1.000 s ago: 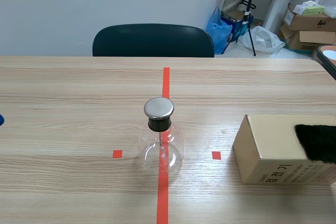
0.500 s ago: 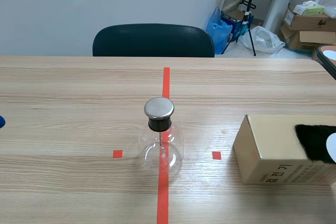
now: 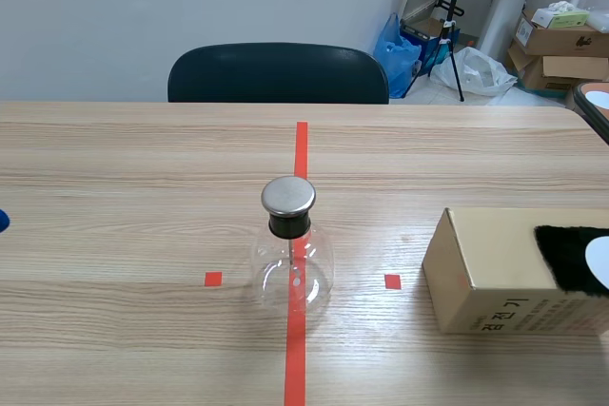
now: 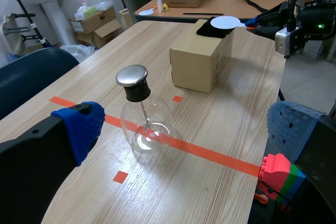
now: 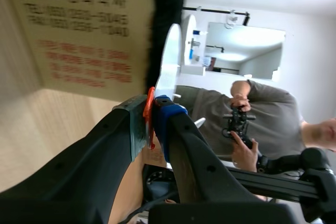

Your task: Do the electroscope experiment

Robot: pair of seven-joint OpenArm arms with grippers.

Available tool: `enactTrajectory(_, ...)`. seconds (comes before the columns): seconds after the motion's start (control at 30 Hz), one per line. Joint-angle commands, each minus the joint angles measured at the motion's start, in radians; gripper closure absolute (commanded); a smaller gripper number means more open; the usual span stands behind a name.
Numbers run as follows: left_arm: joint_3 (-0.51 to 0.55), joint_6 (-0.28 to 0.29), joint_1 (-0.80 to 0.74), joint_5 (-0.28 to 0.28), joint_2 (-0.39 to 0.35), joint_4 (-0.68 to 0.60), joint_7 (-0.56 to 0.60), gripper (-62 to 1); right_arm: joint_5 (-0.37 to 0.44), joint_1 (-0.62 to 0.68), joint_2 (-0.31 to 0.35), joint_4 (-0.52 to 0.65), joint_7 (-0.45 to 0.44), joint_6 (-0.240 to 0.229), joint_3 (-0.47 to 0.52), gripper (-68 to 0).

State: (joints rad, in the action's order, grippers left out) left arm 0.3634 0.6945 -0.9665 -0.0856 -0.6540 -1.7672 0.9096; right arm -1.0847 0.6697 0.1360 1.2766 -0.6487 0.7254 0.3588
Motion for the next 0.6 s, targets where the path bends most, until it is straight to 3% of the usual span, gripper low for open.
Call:
enactTrajectory(0.0,0.008,0.002,0.0,0.014,0.005,-0.008,0.014,-62.3,0.008,0.02,0.008,0.054,0.001,0.052,0.008,-1.1)
enactTrajectory(0.17,0.008,0.002,0.0,0.014,0.005,-0.008,0.014,-62.3,0.008,0.058,0.008,0.15,0.034,0.006,-0.004,-1.1)
enactTrajectory(0.37,0.008,0.002,0.0,0.014,0.005,-0.008,0.013,-62.3,0.007,0.065,0.012,0.256,0.101,0.006,-0.047,-1.1)
enactTrajectory(0.57,0.008,0.002,0.0,0.014,0.005,-0.008,0.013,-62.3,-0.032,0.065,0.027,0.349,0.234,0.006,-0.127,-1.1)
